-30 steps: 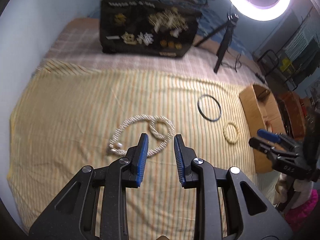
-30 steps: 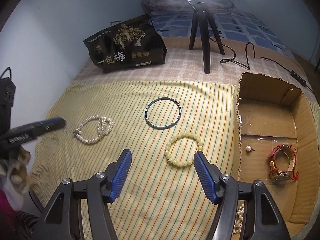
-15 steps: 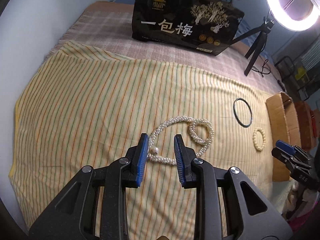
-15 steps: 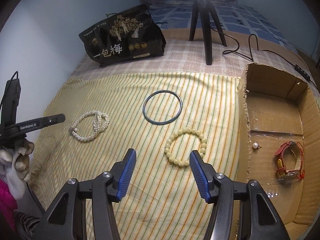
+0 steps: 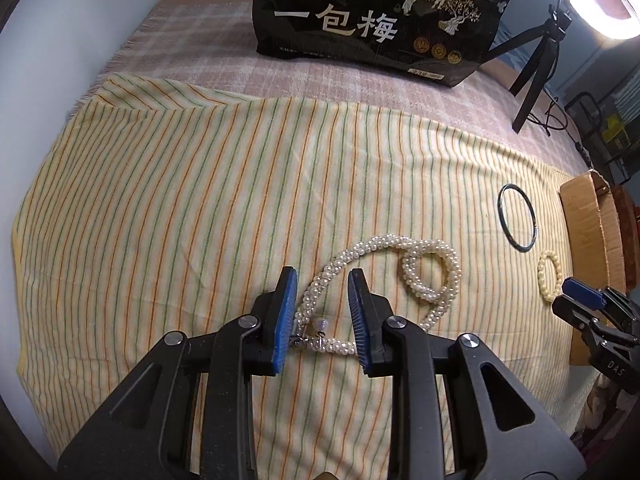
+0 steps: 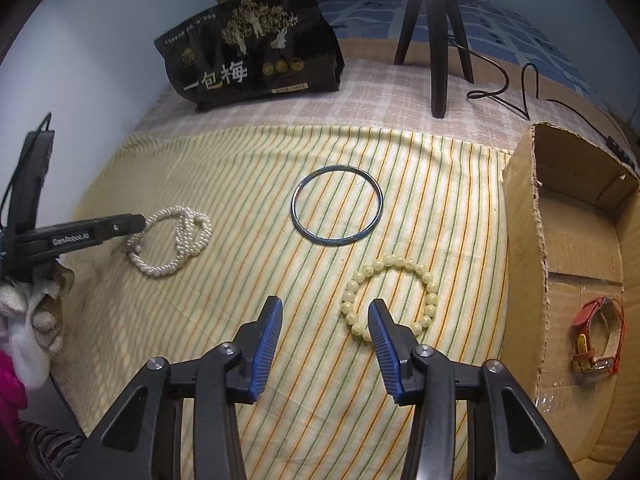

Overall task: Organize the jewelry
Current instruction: 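Lower and close the left tool on the pearl necklace while the right tool grasps the bracelet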

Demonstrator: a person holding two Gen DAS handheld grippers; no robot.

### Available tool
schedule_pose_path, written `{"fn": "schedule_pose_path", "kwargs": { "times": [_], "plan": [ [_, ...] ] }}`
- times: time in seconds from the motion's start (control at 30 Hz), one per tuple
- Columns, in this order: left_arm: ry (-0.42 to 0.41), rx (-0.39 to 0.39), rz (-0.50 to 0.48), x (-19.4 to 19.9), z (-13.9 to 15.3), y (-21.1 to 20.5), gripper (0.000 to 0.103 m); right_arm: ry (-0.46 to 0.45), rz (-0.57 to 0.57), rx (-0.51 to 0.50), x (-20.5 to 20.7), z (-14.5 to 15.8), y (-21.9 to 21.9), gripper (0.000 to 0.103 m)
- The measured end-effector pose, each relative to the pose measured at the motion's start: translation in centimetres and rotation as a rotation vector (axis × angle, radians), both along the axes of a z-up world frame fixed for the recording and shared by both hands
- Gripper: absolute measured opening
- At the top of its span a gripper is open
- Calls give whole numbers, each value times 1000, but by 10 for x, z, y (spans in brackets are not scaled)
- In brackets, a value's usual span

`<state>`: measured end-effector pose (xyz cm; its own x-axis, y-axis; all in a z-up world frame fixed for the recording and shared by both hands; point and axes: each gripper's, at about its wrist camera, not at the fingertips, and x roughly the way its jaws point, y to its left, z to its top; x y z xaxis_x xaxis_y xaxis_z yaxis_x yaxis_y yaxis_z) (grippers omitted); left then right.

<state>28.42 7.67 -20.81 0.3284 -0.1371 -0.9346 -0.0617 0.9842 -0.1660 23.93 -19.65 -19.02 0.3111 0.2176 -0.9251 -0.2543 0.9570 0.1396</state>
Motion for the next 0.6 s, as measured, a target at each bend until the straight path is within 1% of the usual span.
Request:
{"fn": "schedule_pose_path", "kwargs": {
  "times": [0.27,0.47,0.6],
  "plan": [
    [3,-9,-15,6,-3,-2,25,-7,15,-78,1,-7,9,45],
    [11,10,-25,11,-10,-9,25,-3,29,-107,2,-11,13,43],
    [21,38,-32,12,-17,-13,25,0,38,-137,3,-16,16,42]
  ]
}}
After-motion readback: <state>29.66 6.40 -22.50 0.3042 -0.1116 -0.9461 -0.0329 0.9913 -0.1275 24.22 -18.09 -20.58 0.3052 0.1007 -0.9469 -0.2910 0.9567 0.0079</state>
